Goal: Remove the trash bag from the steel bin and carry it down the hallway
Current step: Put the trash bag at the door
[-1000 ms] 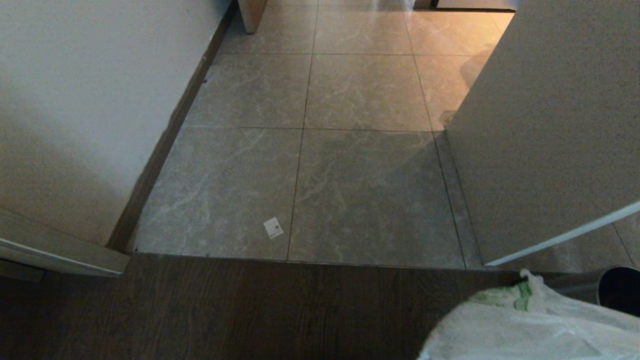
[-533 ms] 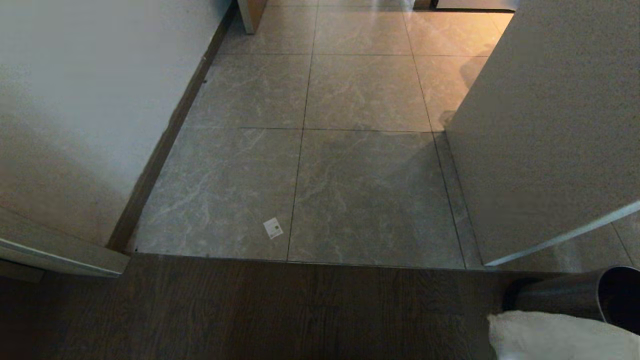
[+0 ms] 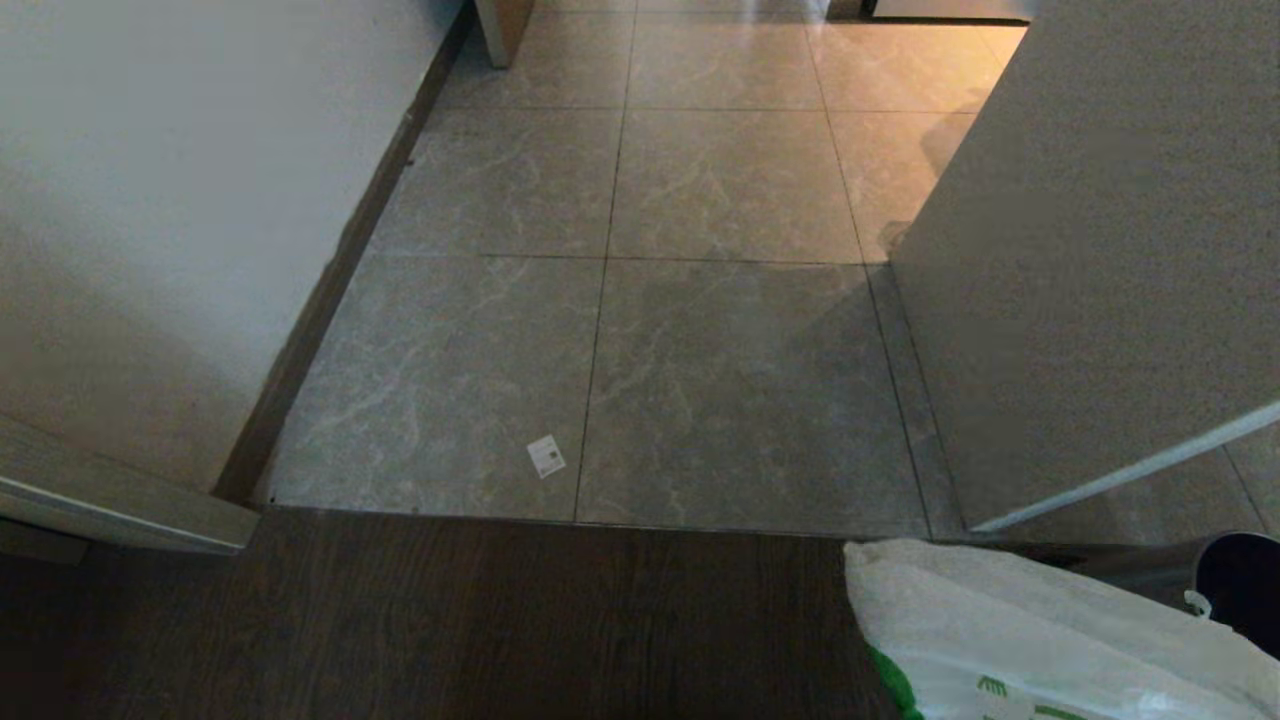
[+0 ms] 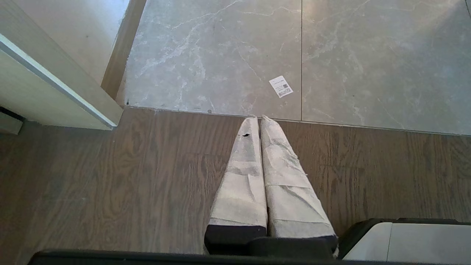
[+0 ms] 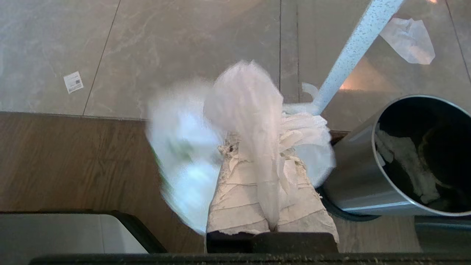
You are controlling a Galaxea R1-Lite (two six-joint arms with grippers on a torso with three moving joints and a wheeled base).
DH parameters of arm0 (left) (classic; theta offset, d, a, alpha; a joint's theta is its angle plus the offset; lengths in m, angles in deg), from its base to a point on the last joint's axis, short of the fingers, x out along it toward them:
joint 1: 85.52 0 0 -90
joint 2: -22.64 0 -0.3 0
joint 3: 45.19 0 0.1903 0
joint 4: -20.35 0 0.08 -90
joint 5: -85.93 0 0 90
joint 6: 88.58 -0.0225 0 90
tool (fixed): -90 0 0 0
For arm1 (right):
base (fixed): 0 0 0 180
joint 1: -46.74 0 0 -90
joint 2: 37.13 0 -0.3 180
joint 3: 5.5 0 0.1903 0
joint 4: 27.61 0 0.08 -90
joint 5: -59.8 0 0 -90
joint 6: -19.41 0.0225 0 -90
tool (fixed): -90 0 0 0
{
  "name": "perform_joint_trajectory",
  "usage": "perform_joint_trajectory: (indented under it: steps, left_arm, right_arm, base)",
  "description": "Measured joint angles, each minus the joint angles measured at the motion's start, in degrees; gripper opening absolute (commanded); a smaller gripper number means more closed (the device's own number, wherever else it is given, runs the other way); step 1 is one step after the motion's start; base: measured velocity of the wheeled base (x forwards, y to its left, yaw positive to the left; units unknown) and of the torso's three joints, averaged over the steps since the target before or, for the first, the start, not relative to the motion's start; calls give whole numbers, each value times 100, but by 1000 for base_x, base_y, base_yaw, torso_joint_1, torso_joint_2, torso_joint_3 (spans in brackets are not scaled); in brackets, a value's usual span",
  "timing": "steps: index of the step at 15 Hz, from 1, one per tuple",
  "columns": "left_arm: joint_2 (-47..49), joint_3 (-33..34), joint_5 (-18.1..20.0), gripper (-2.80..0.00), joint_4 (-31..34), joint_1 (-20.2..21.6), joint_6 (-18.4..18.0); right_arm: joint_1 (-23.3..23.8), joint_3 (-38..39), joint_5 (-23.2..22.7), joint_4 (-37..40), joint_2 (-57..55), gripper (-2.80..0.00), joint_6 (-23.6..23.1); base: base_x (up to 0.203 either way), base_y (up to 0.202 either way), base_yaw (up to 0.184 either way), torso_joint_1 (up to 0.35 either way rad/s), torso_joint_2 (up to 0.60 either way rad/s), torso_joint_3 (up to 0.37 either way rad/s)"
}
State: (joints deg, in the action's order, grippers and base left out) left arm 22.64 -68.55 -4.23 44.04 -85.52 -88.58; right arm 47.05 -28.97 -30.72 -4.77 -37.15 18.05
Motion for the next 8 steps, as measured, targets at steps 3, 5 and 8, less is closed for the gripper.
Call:
perform_joint_trajectory:
  steps: [3, 5, 8]
  left_arm:
    - [0, 0, 0, -280, 0, 0, 0]
    - [0, 0, 0, -280, 2, 0, 0]
    - [0, 0, 0, -280, 2, 0, 0]
  right_arm:
    - [5, 3, 3, 11, 13, -280, 7]
    - [5, 3, 4, 15, 16, -280, 9]
    - [5, 0, 2, 17, 18, -280, 7]
  base:
    - [0, 0, 0, 0, 0, 0]
    - [0, 0, 0, 0, 0, 0]
    - [0, 0, 0, 0, 0, 0]
